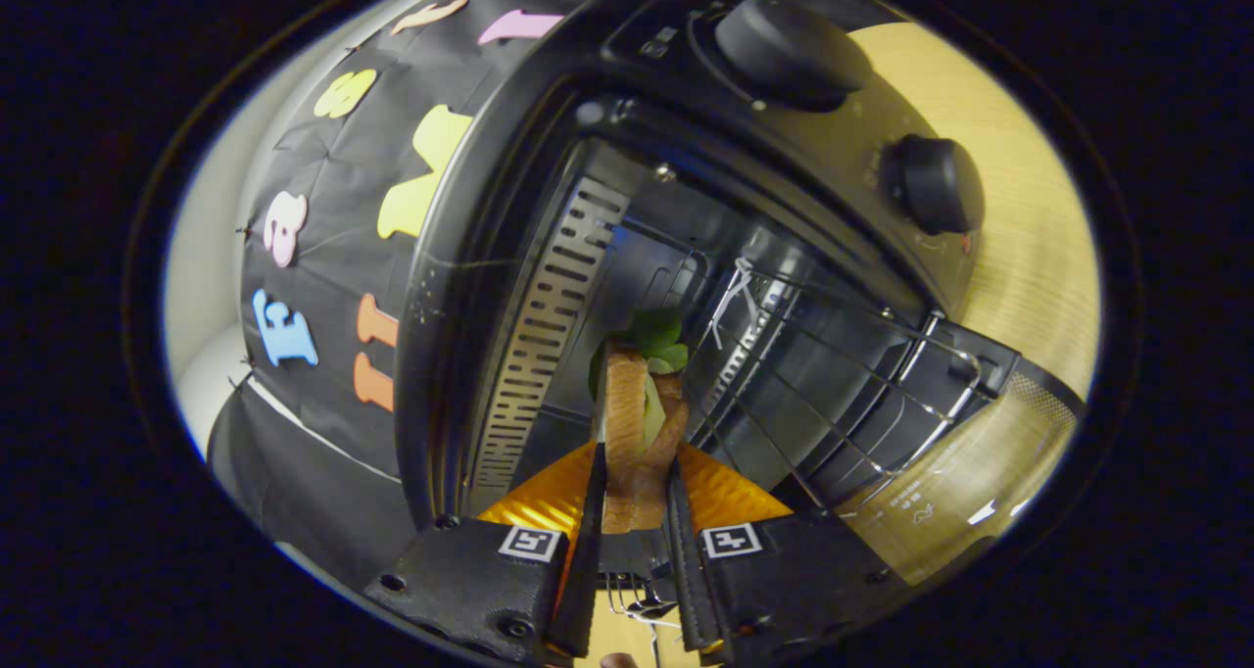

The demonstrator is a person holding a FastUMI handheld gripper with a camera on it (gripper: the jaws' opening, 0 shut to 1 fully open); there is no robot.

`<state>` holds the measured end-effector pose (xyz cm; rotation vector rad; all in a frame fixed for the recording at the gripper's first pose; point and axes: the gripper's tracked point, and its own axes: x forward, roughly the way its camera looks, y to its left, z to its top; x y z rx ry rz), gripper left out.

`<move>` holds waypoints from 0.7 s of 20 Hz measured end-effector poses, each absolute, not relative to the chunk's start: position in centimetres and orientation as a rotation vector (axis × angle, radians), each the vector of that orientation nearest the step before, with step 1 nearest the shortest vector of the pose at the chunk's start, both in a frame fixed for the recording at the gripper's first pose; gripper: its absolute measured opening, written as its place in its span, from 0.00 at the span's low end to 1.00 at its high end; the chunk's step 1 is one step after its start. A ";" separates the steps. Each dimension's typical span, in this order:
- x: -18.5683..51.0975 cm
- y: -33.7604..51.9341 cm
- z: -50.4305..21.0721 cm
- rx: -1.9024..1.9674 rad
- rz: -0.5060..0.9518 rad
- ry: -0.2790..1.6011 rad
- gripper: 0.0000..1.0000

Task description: Open the toaster oven, put the food inside, and close the toaster oven door.

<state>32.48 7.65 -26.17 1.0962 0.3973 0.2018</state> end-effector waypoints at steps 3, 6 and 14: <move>32.2 8.4 -26.5 0.891 0.223 0.468 0.47; 32.0 8.3 -26.8 0.605 0.203 0.461 0.73; 31.8 8.0 -27.6 0.275 0.174 0.480 0.95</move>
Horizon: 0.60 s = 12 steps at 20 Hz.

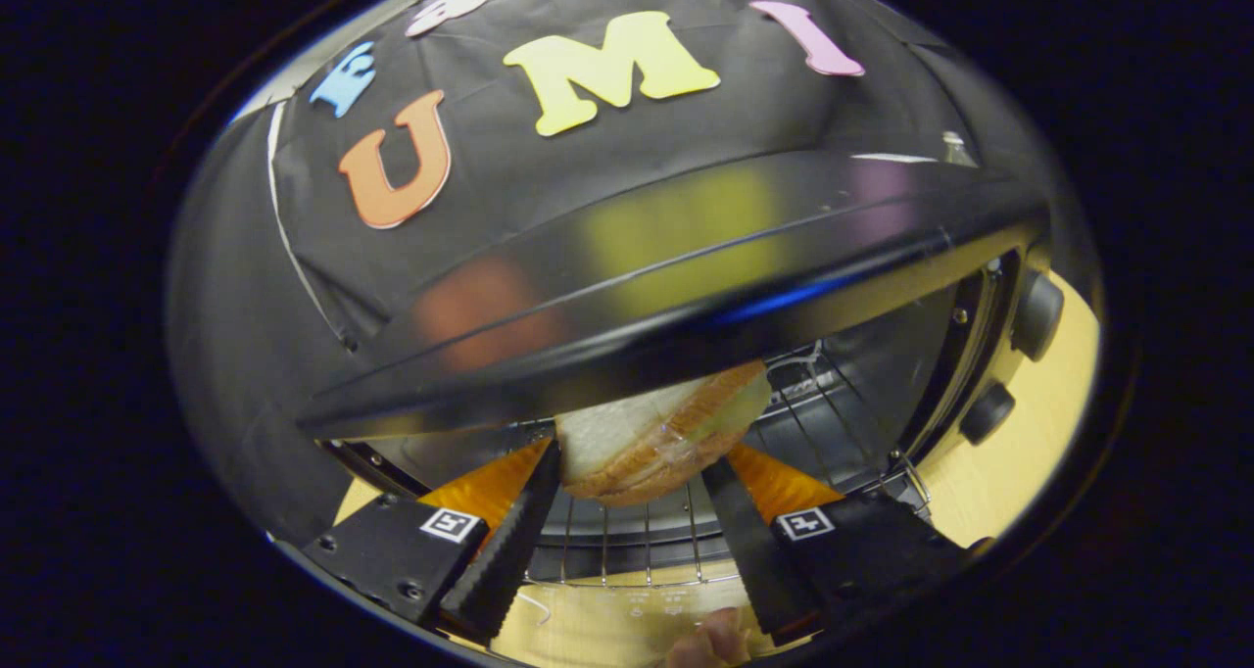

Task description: Open the toaster oven, put the food inside, and close the toaster oven door.

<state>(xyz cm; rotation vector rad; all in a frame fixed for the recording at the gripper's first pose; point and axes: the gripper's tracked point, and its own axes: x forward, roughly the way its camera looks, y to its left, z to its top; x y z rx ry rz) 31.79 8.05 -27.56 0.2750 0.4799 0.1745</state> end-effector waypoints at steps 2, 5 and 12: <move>31.6 7.8 -27.8 0.152 0.153 0.479 0.95; 30.7 7.6 -28.7 -0.048 0.097 0.493 0.96; 27.7 7.2 -30.0 -0.026 0.108 0.590 0.95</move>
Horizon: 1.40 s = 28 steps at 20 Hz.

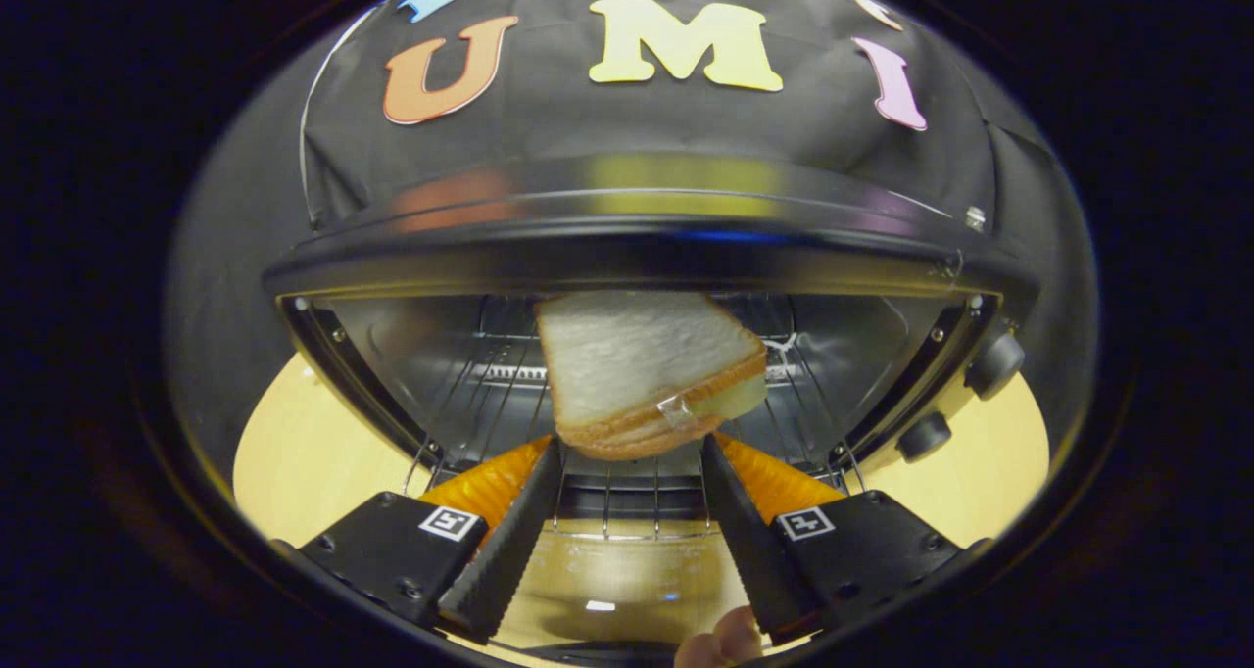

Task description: Open the toaster oven, put the food inside, and close the toaster oven door.

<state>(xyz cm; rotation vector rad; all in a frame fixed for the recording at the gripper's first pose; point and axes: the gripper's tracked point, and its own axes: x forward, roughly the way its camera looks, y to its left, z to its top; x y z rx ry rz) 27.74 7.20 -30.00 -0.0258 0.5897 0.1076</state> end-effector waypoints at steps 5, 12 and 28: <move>24.6 6.6 -30.4 -0.026 0.090 0.556 0.99; 19.1 6.7 -30.9 -0.001 0.120 0.499 1.00; 12.0 4.8 -36.4 -0.002 0.016 0.545 1.00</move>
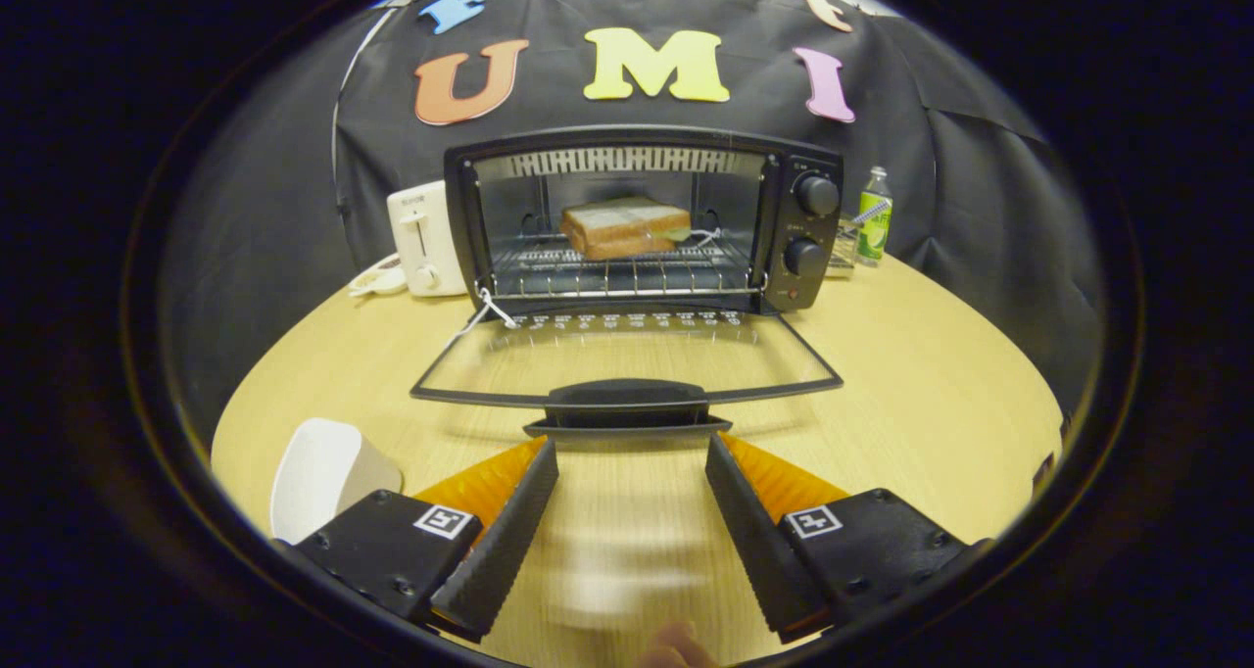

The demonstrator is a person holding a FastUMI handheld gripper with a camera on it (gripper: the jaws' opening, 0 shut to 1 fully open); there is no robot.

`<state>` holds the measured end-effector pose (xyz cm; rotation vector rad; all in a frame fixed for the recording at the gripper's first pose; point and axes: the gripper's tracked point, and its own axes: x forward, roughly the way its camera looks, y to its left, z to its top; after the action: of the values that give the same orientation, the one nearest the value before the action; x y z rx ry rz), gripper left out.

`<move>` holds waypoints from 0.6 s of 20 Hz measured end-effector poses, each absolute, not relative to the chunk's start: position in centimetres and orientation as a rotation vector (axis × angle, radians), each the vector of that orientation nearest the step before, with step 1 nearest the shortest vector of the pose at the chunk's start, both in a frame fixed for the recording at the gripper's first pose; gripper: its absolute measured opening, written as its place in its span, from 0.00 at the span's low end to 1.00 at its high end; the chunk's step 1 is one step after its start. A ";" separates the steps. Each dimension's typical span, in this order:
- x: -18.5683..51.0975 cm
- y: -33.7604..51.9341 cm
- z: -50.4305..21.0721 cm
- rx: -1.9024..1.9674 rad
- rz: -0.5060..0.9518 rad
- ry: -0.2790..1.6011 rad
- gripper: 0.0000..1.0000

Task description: Open the toaster oven, put the food inside, and close the toaster oven door.

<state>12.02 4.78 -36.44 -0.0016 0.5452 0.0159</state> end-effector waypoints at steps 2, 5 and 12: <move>12.2 4.9 -37.3 -0.009 0.022 0.597 1.00; 12.7 5.2 -37.0 -0.020 0.048 0.600 1.00; 13.0 5.2 -36.9 -0.002 0.026 0.591 1.00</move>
<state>13.00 5.23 -36.91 -0.0017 0.5906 0.0260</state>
